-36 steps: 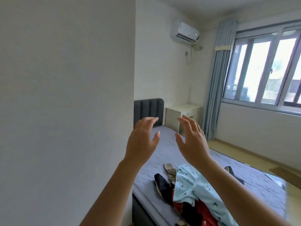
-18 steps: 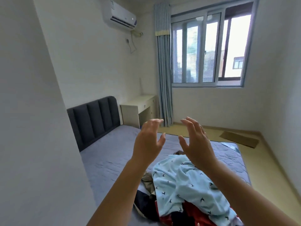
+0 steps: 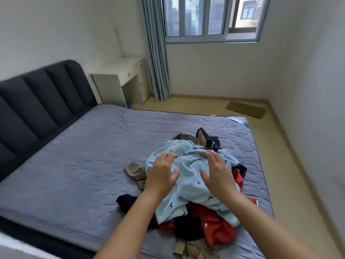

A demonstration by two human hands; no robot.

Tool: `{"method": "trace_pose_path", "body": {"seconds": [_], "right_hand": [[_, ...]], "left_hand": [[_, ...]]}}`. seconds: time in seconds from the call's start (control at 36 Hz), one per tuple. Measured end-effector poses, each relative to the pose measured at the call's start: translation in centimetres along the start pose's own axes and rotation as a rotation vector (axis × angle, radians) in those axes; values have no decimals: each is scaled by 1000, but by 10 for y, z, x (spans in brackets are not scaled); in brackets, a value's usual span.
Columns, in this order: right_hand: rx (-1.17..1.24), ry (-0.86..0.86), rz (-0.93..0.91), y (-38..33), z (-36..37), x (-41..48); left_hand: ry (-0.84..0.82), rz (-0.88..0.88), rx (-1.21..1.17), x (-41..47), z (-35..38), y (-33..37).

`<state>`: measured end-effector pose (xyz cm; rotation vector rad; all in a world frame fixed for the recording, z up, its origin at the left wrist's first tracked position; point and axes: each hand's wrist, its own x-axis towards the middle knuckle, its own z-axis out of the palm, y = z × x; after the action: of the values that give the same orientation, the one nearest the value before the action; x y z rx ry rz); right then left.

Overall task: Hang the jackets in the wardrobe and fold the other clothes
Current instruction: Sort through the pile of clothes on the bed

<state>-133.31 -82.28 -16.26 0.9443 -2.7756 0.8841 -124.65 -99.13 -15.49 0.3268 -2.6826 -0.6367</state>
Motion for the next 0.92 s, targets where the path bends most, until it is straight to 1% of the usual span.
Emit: {"method": "trace_pose_path", "body": {"seconds": [0.22,0.33,0.42,0.56,0.67,0.78,0.92], "right_hand": [[-121,-335,159,86,127,41],[-173,-432,204,120,188,44],[-193,-469,253,145,231,42],[-244,-525,316,179,301,38],[-270,-528,342,195,349,36],[-306,-506,375,204,384,37],[-323,-474,391,215,405,38]], "left_hand": [[-195,-126,32,22,120,-82],[-300,-157,79,25,175,-128],[-380,-166,125,26,213,-163],[-504,-159,136,26,274,-214],[-577,-130,159,26,314,-248],[-638,-114,202,24,345,-275],[-678,-97,247,23,371,-294]]}}
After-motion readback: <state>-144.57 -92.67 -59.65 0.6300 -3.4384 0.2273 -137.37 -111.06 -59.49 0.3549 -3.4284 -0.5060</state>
